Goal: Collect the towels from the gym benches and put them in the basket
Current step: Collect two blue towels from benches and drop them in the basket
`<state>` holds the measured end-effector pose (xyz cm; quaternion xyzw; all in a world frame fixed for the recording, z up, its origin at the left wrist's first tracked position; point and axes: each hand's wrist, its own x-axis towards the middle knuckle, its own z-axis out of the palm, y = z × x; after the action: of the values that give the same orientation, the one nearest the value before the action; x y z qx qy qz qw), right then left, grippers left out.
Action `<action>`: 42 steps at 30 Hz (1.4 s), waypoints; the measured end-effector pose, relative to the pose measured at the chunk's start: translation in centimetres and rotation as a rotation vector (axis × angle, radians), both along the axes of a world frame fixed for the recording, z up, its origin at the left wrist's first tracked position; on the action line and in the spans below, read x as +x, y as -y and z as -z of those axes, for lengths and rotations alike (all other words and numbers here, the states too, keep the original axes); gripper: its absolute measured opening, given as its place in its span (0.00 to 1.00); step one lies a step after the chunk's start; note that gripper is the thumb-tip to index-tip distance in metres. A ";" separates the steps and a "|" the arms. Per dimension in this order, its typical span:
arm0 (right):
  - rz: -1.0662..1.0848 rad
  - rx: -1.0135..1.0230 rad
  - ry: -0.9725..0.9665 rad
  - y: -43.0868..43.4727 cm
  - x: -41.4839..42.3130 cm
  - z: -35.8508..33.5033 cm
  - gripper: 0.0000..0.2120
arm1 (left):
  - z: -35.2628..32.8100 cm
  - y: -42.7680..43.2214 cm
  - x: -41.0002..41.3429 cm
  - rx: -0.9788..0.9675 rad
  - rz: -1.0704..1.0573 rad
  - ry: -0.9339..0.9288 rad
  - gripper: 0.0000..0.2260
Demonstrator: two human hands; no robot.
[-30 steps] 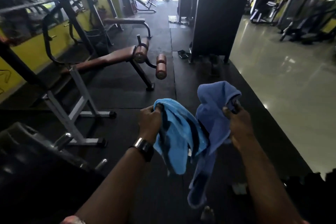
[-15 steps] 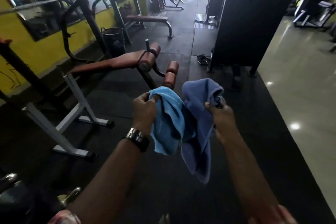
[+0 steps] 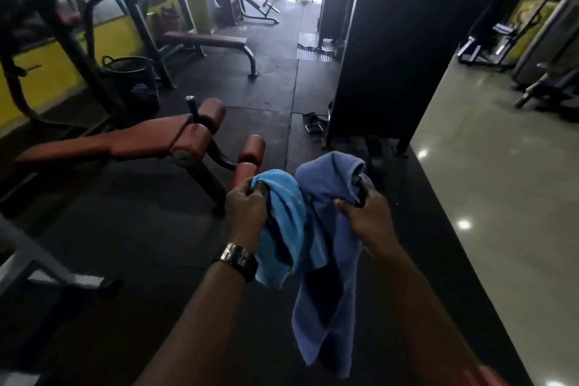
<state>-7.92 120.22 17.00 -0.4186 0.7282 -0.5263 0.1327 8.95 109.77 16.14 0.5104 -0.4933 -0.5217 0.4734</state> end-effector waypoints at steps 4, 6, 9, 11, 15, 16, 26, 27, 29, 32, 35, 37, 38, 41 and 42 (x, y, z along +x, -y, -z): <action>0.093 0.013 0.036 7.4 -7.1 0.0 0.19 | -0.1 7.7 -6.2 -0.107 0.042 0.141 0.05; 0.112 0.028 0.078 10.9 -10.4 0.7 0.17 | 0.4 11.2 -8.8 -0.139 0.062 0.181 0.05; 0.120 0.036 0.086 16.5 -15.0 2.1 0.09 | 2.1 16.6 -12.4 -0.141 0.109 0.266 0.06; 0.138 0.019 0.129 20.9 -18.5 2.9 0.05 | 2.9 20.5 -15.1 -0.153 0.127 0.264 0.05; 0.147 0.006 0.269 30.2 -24.6 4.1 0.24 | 2.9 28.2 -20.7 -0.250 0.083 0.383 0.09; 0.108 0.014 0.300 33.6 -26.7 4.1 0.28 | 2.6 31.2 -22.6 -0.248 0.059 0.423 0.08; -0.279 0.121 0.447 56.7 -39.1 3.6 0.39 | 1.2 50.4 -34.4 0.035 -0.114 0.158 0.07; -0.281 0.106 0.430 58.7 -39.9 3.8 0.38 | 1.4 52.3 -35.3 0.081 -0.131 0.080 0.07; -0.266 0.042 0.440 63.3 -41.7 4.2 0.33 | 1.9 56.9 -37.4 0.126 -0.168 -0.055 0.10; -0.210 -0.033 0.434 71.0 -44.7 4.5 0.30 | 1.9 65.2 -40.6 0.149 -0.184 -0.223 0.11; -0.223 -0.045 0.405 79.3 -47.9 3.9 0.30 | 0.2 74.4 -43.7 0.144 -0.165 -0.354 0.11; -0.230 -0.042 0.430 84.1 -49.5 2.8 0.29 | -1.3 79.7 -45.4 0.116 -0.154 -0.353 0.09; -0.226 -0.044 0.427 87.3 -50.5 2.3 0.29 | -2.1 83.0 -46.5 0.109 -0.150 -0.339 0.08; -0.241 -0.044 0.427 94.8 -52.6 1.2 0.29 | -3.1 90.2 -49.0 0.145 -0.140 -0.329 0.08; -0.240 -0.046 0.442 97.4 -53.4 1.0 0.29 | -3.3 92.7 -49.7 0.163 -0.151 -0.325 0.09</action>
<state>-61.30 22.87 15.96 -0.3795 0.6144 -0.6020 0.3407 -40.74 17.09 19.45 0.4917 -0.3266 -0.5984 0.5417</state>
